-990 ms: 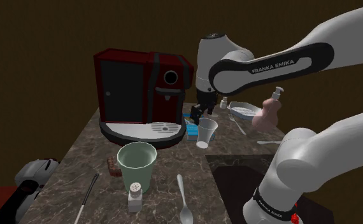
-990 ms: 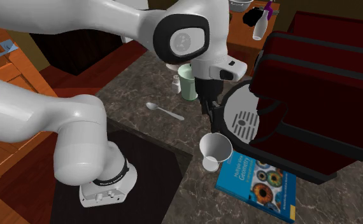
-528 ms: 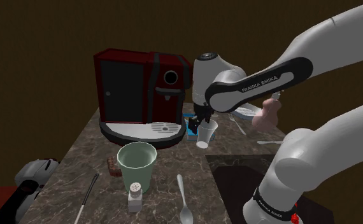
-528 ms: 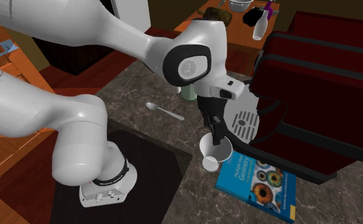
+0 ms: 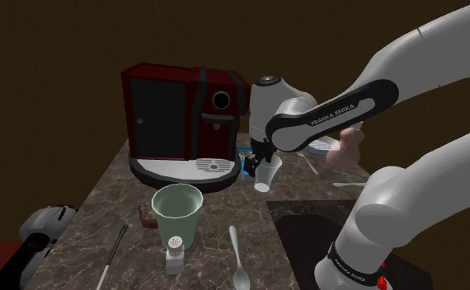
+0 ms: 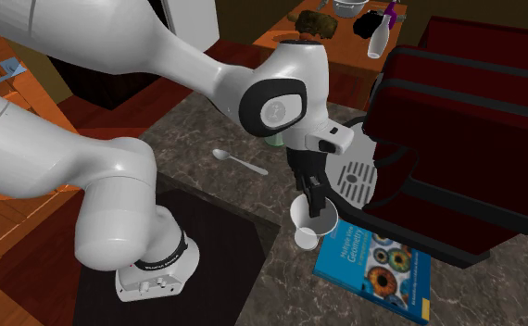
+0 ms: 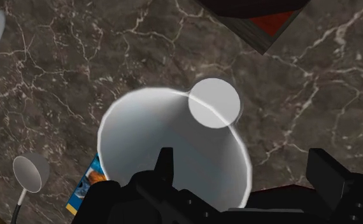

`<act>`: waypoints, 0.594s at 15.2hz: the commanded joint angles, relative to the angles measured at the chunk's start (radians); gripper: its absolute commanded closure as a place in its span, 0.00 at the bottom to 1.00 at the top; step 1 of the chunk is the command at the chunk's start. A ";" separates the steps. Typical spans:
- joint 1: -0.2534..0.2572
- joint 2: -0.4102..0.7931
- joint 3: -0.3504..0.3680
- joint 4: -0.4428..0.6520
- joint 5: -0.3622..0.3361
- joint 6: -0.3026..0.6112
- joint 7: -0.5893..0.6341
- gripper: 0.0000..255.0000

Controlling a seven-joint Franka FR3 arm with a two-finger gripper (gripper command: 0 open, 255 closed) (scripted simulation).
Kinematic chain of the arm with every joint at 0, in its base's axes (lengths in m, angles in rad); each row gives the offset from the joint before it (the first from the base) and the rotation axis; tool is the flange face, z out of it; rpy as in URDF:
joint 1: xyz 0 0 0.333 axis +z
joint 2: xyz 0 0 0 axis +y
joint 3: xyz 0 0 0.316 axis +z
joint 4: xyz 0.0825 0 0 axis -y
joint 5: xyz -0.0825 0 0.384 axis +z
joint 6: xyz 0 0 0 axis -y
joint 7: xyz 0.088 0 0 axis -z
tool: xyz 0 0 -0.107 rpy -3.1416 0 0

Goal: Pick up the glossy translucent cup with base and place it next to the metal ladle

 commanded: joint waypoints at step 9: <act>0.000 0.000 0.000 0.000 0.000 0.000 0.000 1.00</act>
